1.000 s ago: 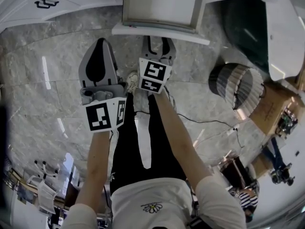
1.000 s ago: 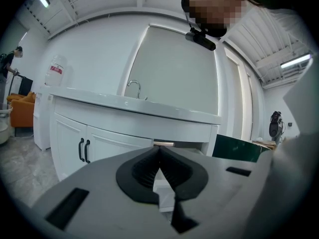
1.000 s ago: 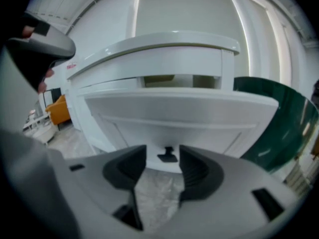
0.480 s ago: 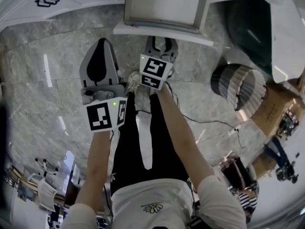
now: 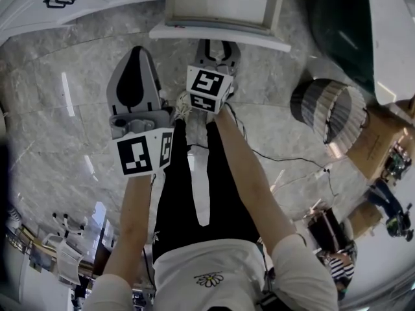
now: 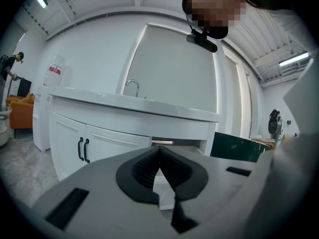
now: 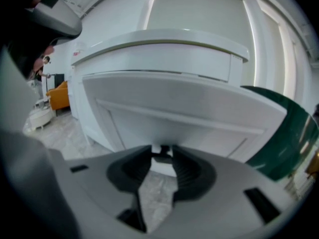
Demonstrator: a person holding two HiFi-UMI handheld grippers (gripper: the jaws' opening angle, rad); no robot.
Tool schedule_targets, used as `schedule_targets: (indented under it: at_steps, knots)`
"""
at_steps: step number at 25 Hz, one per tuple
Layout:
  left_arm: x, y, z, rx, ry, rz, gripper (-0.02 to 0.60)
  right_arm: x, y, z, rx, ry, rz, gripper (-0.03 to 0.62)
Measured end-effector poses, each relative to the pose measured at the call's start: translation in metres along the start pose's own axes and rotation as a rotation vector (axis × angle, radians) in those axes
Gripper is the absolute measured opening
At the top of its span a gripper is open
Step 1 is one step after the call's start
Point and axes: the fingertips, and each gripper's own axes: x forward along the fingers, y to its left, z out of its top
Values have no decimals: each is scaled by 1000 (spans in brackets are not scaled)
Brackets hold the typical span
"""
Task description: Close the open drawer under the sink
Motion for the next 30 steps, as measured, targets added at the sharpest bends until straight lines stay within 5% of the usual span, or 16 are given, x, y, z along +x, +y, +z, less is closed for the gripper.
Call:
schedule_targets:
  at_steps: [16,30]
  knots:
    - [-20,-5,-15,-13,18,15,20,1,-2,-8,-62,24,-66,150]
    - [-18,-2,-10,4,2,28,20,-2,-4,-8,-32,51,1,144]
